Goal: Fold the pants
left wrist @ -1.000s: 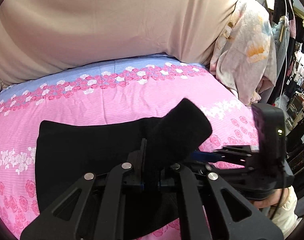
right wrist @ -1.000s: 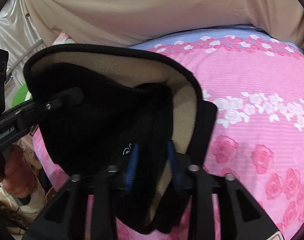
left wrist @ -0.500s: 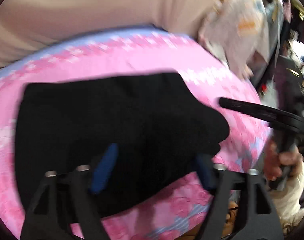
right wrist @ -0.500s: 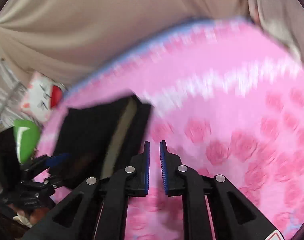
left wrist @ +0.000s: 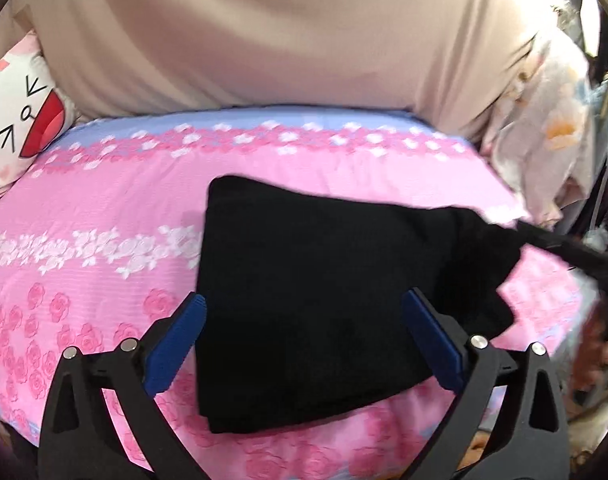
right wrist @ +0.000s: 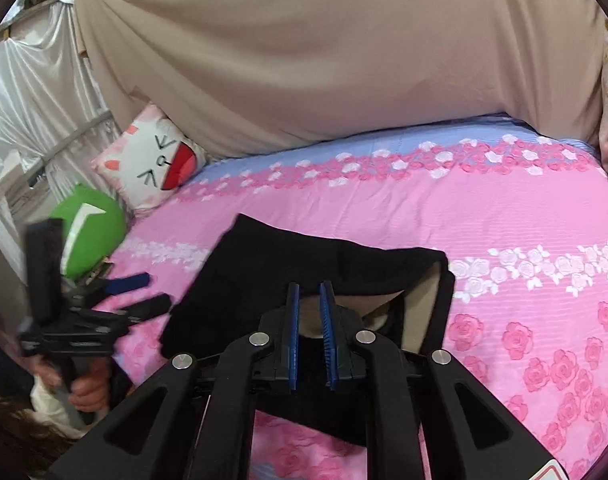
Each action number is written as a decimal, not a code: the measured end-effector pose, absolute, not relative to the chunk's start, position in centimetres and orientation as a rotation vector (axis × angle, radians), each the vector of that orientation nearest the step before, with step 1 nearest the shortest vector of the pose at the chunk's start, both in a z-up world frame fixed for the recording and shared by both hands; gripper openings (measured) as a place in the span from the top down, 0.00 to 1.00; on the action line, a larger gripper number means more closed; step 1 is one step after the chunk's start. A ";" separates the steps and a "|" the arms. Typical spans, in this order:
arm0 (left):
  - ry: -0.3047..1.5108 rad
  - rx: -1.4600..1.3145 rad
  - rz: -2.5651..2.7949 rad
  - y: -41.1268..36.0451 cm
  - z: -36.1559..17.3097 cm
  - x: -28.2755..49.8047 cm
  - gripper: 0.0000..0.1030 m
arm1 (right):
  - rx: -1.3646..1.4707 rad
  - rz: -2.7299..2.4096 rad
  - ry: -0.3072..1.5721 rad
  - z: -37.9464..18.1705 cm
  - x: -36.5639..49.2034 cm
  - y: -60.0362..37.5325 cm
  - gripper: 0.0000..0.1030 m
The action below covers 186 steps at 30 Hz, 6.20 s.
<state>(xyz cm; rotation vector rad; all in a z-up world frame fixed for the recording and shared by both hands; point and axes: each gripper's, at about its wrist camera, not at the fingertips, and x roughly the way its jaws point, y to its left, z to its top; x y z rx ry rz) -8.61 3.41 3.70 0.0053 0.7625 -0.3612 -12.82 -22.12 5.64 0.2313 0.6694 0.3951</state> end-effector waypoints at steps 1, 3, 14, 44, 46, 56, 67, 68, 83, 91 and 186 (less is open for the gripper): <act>0.785 0.009 -0.319 3.5 2.9 -8.0 0.06 | 0.236 0.408 0.648 6.2 -13.4 -21.8 0.86; 0.818 0.034 -0.272 3.1 1.4 -7.1 0.06 | 0.182 0.431 0.605 7.4 -14.2 -20.4 0.84; 0.856 0.073 -0.231 3.1 -0.8 -7.1 0.06 | 0.344 0.234 0.823 -1.2 -12.6 -26.1 0.90; 1.004 -0.232 -0.479 5.1 -4.1 0.5 0.05 | 0.543 0.453 0.906 -5.3 -6.4 -24.9 0.16; 1.009 -0.228 -0.434 5.5 -3.9 0.4 0.22 | 0.556 0.411 0.915 -5.5 -6.8 -25.5 0.49; 1.026 -0.231 -0.425 6.6 0.1 -2.5 0.70 | 0.541 0.421 0.850 -1.1 -9.9 -25.4 0.61; 1.091 -0.344 -0.521 7.5 -4.7 -4.4 0.14 | 0.590 0.356 0.925 -5.6 -13.7 -27.5 0.36; 1.074 -0.320 -0.513 6.8 -4.7 -4.4 0.15 | 0.585 0.360 0.916 -5.6 -13.5 -27.1 0.36; 0.771 -0.128 -0.438 3.6 7.7 -7.7 0.74 | 0.411 0.365 0.657 5.6 -15.7 -24.2 0.62; 0.469 -0.083 -0.454 5.2 18.1 -10.5 0.74 | 0.307 0.404 0.394 16.0 -17.4 -24.1 0.62; 0.782 0.015 -0.125 4.1 -0.5 17.1 0.25 | 0.339 0.030 0.673 -1.2 9.0 -28.0 0.51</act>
